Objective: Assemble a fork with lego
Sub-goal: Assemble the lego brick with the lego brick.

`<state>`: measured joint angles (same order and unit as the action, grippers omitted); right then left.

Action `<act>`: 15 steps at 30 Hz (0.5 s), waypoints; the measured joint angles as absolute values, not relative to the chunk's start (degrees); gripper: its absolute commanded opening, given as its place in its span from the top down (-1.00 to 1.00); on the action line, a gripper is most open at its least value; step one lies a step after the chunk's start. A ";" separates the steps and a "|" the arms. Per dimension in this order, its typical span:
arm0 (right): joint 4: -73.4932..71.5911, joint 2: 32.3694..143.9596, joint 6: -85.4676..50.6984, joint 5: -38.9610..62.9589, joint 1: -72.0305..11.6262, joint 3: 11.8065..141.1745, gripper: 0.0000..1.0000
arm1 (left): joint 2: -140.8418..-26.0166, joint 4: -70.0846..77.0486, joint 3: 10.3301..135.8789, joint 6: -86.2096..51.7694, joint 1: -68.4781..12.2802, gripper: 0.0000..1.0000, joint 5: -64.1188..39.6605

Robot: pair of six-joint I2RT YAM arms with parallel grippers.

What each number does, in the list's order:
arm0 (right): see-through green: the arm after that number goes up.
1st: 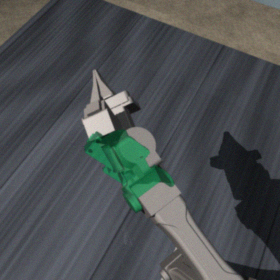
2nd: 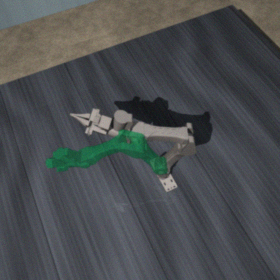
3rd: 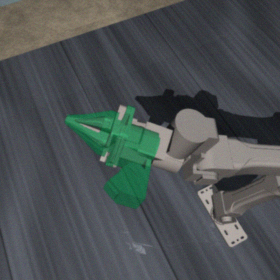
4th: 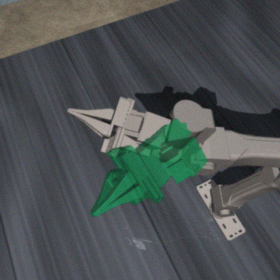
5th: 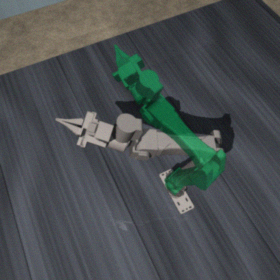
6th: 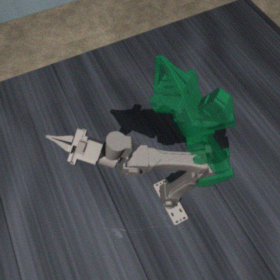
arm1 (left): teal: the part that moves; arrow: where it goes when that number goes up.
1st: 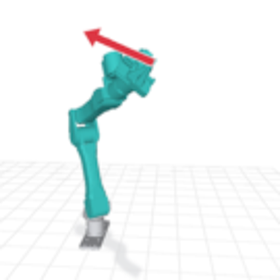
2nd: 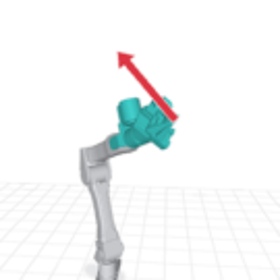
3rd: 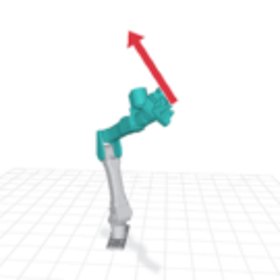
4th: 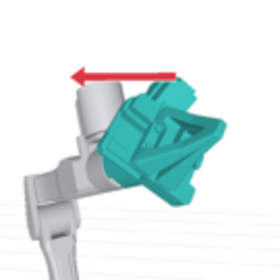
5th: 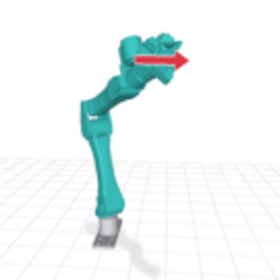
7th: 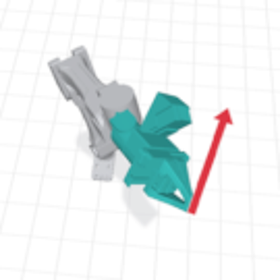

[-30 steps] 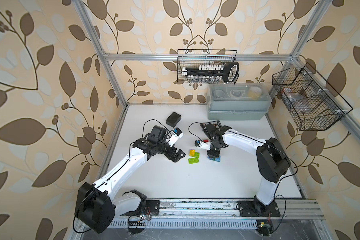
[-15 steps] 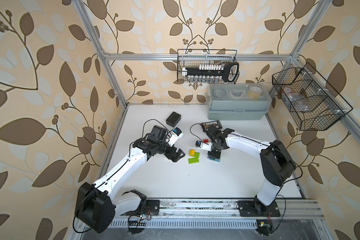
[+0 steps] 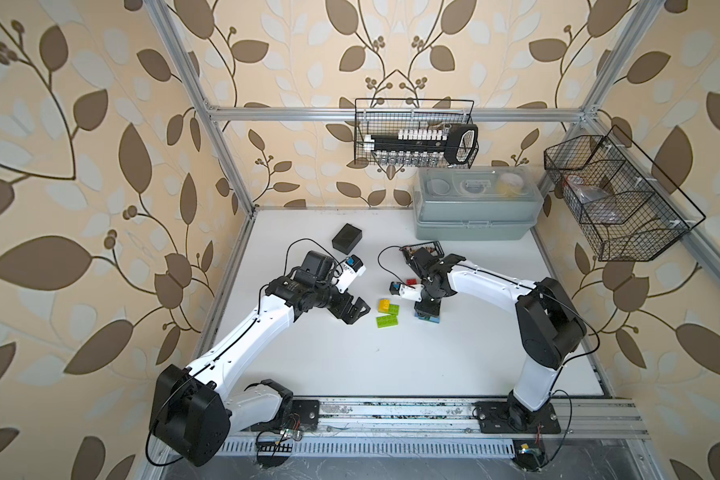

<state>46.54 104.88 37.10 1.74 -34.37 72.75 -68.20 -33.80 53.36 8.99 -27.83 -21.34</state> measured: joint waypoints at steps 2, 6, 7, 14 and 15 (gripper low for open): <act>46.78 105.08 37.10 1.74 -34.37 72.99 1.00 | -68.20 -33.80 53.36 8.97 -27.83 -0.98 -21.32; 46.63 105.03 36.42 1.50 -34.59 72.93 1.00 | -68.20 -33.82 53.36 8.95 -27.83 -0.98 -21.19; 46.35 104.92 36.18 1.28 -34.79 72.75 1.00 | -68.20 -33.80 53.36 8.95 -27.83 -0.98 -21.17; 42.46 103.22 34.33 1.72 -35.62 70.06 1.00 | -68.20 -33.80 53.36 8.95 -27.83 -0.98 -21.10; 42.30 103.13 34.26 1.76 -35.62 69.95 1.00 | -68.20 -33.80 53.36 8.97 -27.83 -0.98 -21.08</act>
<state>42.30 103.13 34.26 1.76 -35.62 69.95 -68.20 -33.80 53.36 8.97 -27.83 -21.08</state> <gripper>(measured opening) 0.292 0.989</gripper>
